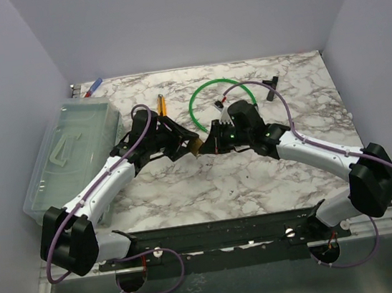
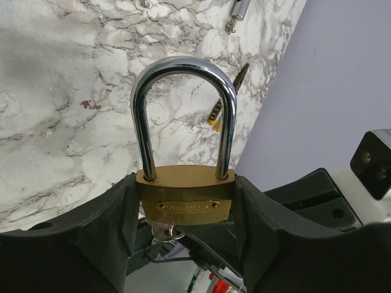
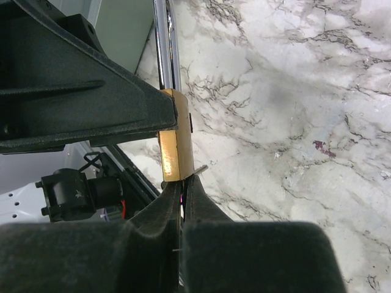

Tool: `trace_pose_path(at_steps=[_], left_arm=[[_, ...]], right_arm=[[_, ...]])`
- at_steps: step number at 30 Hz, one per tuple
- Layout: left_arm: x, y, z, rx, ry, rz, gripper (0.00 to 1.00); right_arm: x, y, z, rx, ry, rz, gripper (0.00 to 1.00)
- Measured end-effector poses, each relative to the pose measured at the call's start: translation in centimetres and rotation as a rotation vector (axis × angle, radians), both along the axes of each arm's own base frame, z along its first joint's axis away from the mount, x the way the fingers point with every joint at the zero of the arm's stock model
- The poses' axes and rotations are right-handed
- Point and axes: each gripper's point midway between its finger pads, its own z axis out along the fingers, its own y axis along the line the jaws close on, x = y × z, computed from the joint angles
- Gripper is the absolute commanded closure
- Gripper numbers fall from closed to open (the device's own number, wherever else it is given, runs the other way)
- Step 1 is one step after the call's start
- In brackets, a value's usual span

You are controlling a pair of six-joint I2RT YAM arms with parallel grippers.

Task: Unlock with the key

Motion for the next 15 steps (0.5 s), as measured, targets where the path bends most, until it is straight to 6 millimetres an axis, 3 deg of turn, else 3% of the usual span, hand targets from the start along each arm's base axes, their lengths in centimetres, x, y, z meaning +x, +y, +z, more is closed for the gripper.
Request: trace_pose_path(at_steps=[15], left_arm=[[-0.12, 0.52, 0.82, 0.002, -0.041, 0.003, 1.00]], right_arm=[[-0.09, 0.69, 0.50, 0.087, 0.014, -0.007, 1.00]])
